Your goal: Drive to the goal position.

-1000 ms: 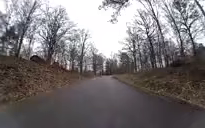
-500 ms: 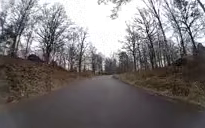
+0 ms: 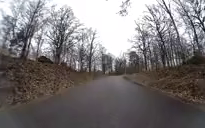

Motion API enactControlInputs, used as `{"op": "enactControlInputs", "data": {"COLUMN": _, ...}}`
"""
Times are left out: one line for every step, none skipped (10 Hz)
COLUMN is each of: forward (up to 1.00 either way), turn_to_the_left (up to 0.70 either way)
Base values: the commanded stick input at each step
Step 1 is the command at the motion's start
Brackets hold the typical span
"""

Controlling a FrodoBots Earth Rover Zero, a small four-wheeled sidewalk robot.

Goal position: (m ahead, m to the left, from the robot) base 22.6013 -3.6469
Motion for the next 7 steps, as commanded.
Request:
{"op": "enactControlInputs", "data": {"forward": 1.00, "turn_to_the_left": 0.00}}
{"op": "enactControlInputs", "data": {"forward": 1.00, "turn_to_the_left": 0.00}}
{"op": "enactControlInputs", "data": {"forward": 1.00, "turn_to_the_left": 0.00}}
{"op": "enactControlInputs", "data": {"forward": 1.00, "turn_to_the_left": 0.00}}
{"op": "enactControlInputs", "data": {"forward": 1.00, "turn_to_the_left": 0.00}}
{"op": "enactControlInputs", "data": {"forward": 1.00, "turn_to_the_left": 0.00}}
{"op": "enactControlInputs", "data": {"forward": 1.00, "turn_to_the_left": 0.00}}
